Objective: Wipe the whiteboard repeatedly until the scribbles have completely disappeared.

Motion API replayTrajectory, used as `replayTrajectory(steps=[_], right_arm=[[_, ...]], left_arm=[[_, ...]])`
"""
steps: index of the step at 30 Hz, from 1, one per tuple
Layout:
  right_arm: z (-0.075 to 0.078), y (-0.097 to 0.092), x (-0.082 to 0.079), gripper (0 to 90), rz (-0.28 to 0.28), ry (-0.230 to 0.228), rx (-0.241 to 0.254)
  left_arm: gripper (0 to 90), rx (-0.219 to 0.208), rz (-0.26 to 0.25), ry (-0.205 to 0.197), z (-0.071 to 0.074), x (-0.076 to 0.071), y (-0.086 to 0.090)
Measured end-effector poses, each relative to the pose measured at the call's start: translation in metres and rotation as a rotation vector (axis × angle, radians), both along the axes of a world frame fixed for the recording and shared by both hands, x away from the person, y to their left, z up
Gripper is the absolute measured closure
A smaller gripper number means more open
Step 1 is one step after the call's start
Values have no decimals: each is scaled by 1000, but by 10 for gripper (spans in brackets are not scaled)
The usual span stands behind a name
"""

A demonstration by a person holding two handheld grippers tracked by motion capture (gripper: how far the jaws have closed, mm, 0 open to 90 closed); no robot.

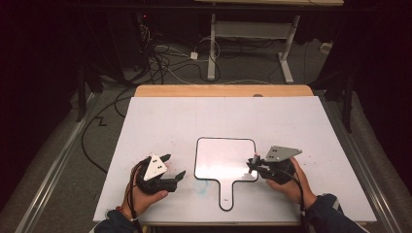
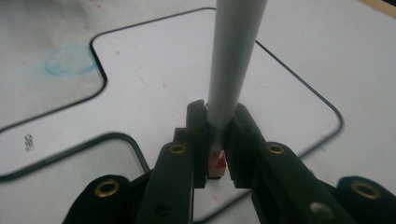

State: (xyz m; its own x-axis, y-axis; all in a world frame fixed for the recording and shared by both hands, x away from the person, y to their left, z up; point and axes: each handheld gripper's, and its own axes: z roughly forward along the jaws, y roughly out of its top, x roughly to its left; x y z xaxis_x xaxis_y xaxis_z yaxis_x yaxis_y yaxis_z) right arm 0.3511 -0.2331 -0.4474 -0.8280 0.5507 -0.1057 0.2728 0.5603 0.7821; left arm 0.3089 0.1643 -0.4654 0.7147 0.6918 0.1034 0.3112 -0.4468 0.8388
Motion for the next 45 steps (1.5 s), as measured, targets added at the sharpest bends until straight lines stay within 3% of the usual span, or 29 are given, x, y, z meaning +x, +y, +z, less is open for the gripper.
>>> replayTrajectory(steps=[4,6,14,20,26,29,34,39,45], right_arm=[[0,-11,-1,822,-8,17,9],[1,-9,-3,822,-11,15,-6],[-1,7,-4,822,42,19,9],[-3,35,4,823,60,12,18],[-6,72,13,822,114,12,36],[-4,87,17,822,134,14,9],[-5,103,25,822,140,27,16],[-7,124,18,822,194,60,40],[-5,136,12,822,241,34,4]], left_arm=[[233,0,-1,1,0,0,-1],[233,1,-4,-2,0,0,-1],[233,-3,-6,-1,0,0,-1],[233,-2,-10,2,0,1,-2],[233,0,-14,4,-1,1,-2],[233,0,-11,6,-1,1,-1],[233,-5,-12,6,-1,1,-1],[233,-1,-20,7,-1,1,-2],[233,-5,-19,8,-1,1,-1]])
